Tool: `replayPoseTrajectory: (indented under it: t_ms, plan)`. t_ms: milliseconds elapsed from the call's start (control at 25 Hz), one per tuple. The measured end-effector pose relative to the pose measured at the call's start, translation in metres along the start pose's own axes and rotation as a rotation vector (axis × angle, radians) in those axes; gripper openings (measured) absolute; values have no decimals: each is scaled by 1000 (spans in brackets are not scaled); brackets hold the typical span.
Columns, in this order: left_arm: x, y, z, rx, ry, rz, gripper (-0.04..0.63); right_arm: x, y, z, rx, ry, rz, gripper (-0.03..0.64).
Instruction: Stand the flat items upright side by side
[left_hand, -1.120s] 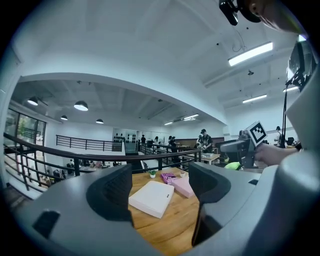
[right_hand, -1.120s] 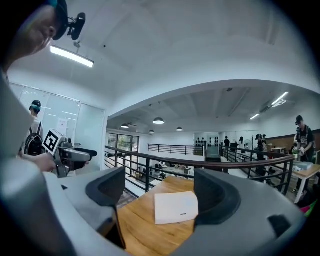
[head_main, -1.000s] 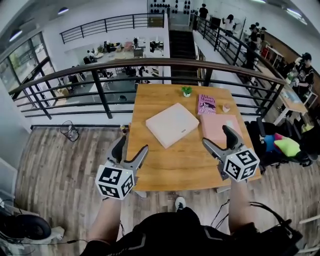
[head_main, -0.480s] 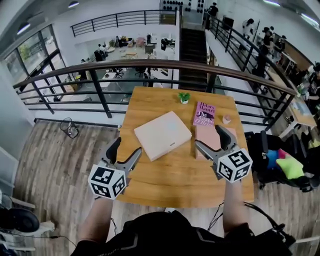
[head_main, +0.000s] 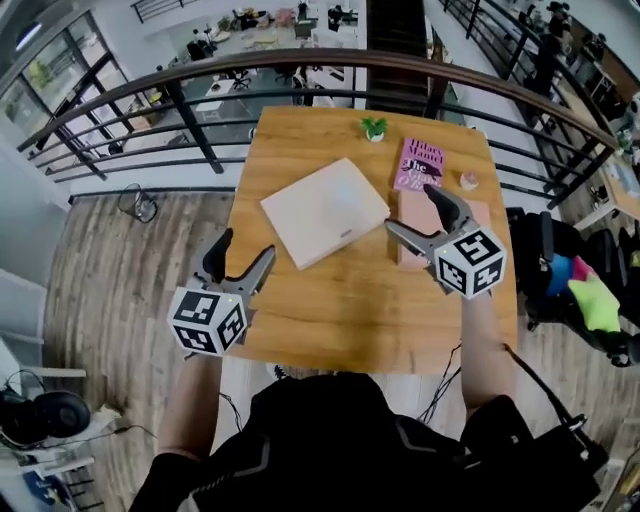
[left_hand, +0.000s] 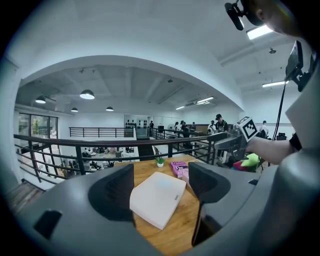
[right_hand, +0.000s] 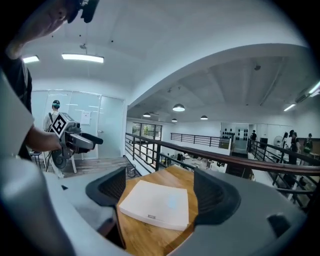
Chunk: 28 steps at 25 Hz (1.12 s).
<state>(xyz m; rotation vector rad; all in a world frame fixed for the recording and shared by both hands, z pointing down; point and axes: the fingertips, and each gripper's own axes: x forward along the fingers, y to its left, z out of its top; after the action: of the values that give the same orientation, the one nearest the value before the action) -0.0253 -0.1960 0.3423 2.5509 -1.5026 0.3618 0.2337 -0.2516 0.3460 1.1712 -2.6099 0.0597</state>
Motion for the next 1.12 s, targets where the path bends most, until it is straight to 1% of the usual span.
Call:
replayPoseTrajectory:
  t_ms: [240, 480, 640, 760, 920, 1040, 1120]
  plan:
    - [26, 22, -55, -39, 121, 13, 354, 55, -17, -57, 41, 118, 64, 426]
    - [43, 20, -118, -96, 252, 1, 354, 91, -25, -120, 29, 253, 148, 426]
    - [64, 18, -148, -80, 297, -6, 354, 115, -38, -164, -13, 352, 173, 426]
    - [78, 18, -172, -89, 341, 8, 354, 129, -47, -198, -41, 437, 188, 425]
    - [92, 12, -204, -93, 413, 9, 354, 142, -58, -238, -135, 563, 219, 425]
    - [103, 9, -224, -69, 457, 6, 354, 151, -67, -259, -184, 624, 226, 425]
    - [110, 7, -236, -59, 489, 2, 354, 157, -70, -270, -236, 663, 237, 425]
